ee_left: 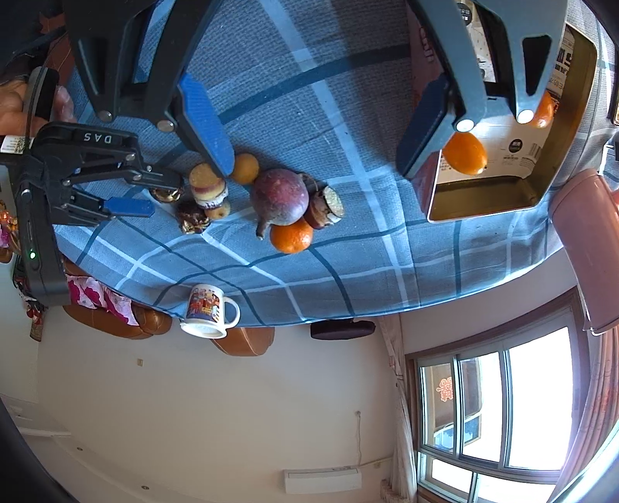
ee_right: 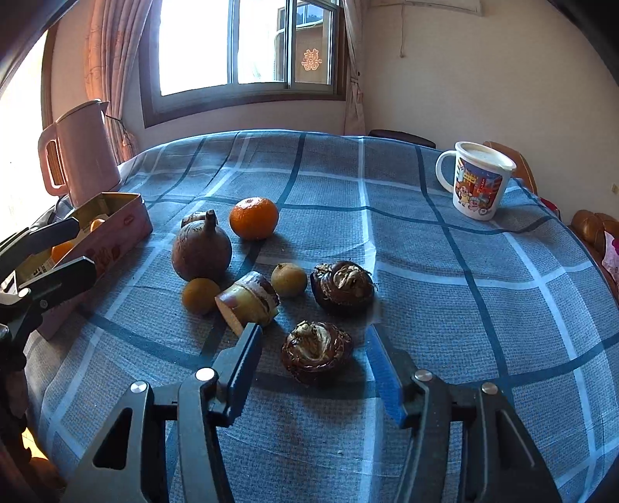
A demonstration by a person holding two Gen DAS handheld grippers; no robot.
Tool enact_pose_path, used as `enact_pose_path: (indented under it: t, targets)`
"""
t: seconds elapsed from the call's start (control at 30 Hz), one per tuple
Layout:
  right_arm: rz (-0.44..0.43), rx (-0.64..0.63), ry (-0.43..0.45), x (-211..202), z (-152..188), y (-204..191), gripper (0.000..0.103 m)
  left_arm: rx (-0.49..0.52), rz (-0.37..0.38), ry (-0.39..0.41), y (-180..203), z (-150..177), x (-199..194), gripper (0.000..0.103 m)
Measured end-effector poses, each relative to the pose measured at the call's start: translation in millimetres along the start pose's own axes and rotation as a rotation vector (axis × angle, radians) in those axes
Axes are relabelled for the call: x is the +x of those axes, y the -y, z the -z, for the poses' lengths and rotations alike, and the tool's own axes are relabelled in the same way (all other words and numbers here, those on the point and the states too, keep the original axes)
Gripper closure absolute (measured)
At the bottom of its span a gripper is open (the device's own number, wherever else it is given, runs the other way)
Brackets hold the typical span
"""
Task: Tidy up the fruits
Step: 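Grasp the purple beet with the left tool while the right tool grasps a mangosteen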
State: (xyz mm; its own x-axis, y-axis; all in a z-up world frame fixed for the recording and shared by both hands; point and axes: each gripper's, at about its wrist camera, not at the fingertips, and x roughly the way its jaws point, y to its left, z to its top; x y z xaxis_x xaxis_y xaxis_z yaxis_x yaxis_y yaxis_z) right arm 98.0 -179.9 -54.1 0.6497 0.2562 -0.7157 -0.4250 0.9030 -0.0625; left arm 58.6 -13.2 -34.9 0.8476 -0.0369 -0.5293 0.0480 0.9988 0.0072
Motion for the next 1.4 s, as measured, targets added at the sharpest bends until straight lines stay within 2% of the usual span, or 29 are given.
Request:
enact_pose_path:
  t: [0.03,0.07,0.1,0.33,0.5,0.67,0.87,1.0,1.1,1.2,1.4]
  targets:
    - [-0.007,0.002,-0.017,4.5,2.3,0.9,0.049,0.002,0.003,-0.005,1.3,-0.4,1.5,0.015]
    - [-0.015,0.007,-0.03,7.2,3.0,2.1,0.058,0.006,0.007,-0.012,2.9,-0.8,3.2,0.015]
    - [-0.02,0.013,-0.022,6.3,2.6,3.8,0.059,0.009,0.013,-0.017,4.3,-0.9,5.0,0.015]
    - [-0.029,0.018,-0.028,7.9,3.5,4.7,0.06,0.018,0.043,-0.048,11.3,-4.0,15.1,0.015]
    - [0.008,0.023,0.034,-3.2,1.3,3.0,0.06,0.02,0.044,-0.07,13.1,-10.3,22.4,0.015]
    - [0.022,0.034,0.09,-13.6,-19.0,2.3,0.06,0.034,0.034,-0.082,18.2,-25.0,39.2,0.016]
    - [0.045,0.047,0.096,-6.7,-39.7,3.6,0.06,0.017,0.049,-0.147,17.4,-28.1,68.1,0.027]
    - [0.037,0.033,0.118,-21.4,-43.1,0.9,0.06,-0.008,0.084,-0.187,14.4,-25.4,78.7,0.031]
    - [0.022,0.042,0.141,-32.3,-47.8,2.0,0.06,-0.009,0.091,-0.186,16.0,-26.7,79.9,0.033]
    - [0.015,0.057,0.168,-35.3,-51.8,2.6,0.06,0.001,0.1,-0.219,18.4,-26.2,86.5,0.049]
    - [0.003,0.107,0.187,-9.3,-45.4,4.7,0.06,-0.017,0.124,-0.236,15.4,-26.3,92.8,0.049]
